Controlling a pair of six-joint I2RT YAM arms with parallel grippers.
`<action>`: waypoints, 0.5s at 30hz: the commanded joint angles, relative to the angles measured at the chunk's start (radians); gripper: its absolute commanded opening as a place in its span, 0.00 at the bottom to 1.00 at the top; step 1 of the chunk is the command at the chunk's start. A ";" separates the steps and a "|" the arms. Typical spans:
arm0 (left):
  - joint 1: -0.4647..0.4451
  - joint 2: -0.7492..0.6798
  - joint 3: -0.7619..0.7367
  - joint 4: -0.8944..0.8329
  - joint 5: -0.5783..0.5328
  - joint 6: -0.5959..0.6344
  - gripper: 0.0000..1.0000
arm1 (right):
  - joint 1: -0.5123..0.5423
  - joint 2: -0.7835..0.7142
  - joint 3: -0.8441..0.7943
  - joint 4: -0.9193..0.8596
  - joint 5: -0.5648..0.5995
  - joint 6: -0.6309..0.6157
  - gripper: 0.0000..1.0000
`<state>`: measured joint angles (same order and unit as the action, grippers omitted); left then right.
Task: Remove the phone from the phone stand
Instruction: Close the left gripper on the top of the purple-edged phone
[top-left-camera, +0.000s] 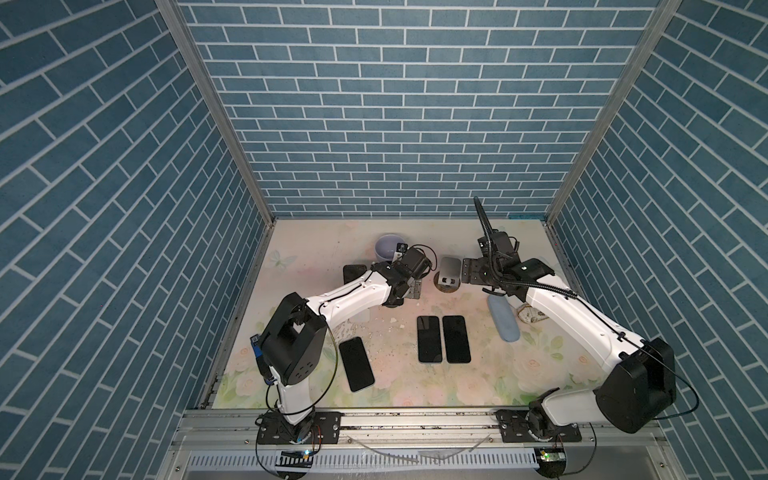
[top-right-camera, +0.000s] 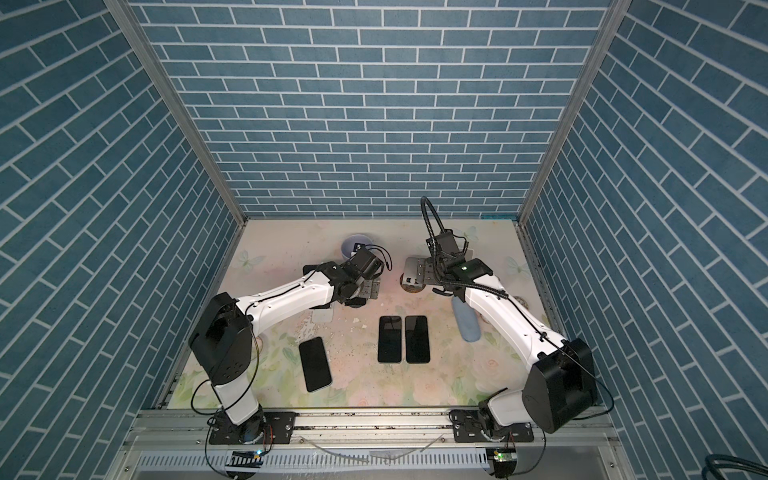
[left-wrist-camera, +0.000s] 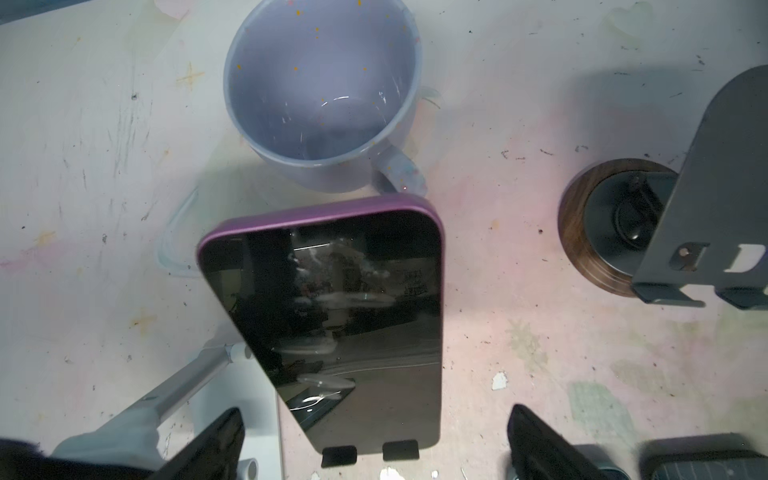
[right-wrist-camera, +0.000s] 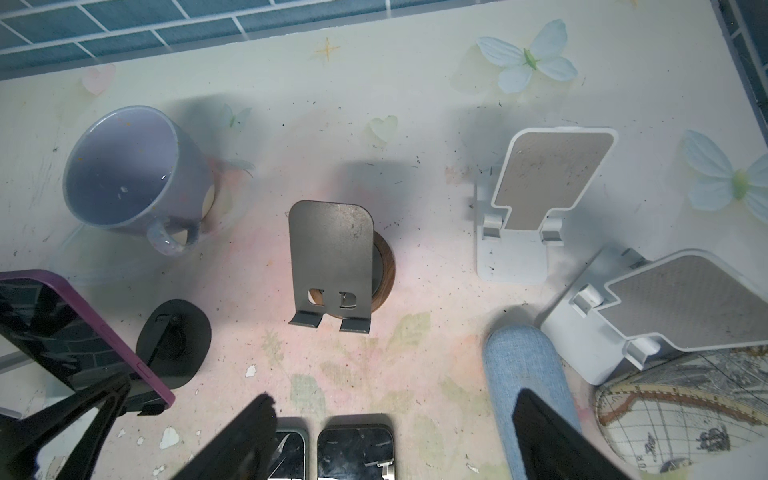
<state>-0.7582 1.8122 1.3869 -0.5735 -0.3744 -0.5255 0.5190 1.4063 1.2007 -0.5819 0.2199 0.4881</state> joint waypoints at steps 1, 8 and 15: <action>0.021 0.022 0.021 0.016 0.006 0.007 0.99 | -0.007 0.012 -0.019 0.006 -0.005 -0.031 0.90; 0.039 0.047 0.023 0.035 0.006 0.015 0.97 | -0.008 0.023 -0.016 0.005 -0.016 -0.028 0.90; 0.054 0.080 0.034 0.049 0.023 0.013 0.95 | -0.012 0.022 -0.015 0.003 -0.017 -0.026 0.90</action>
<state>-0.7128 1.8740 1.3930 -0.5320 -0.3607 -0.5190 0.5144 1.4250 1.2007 -0.5819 0.2077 0.4885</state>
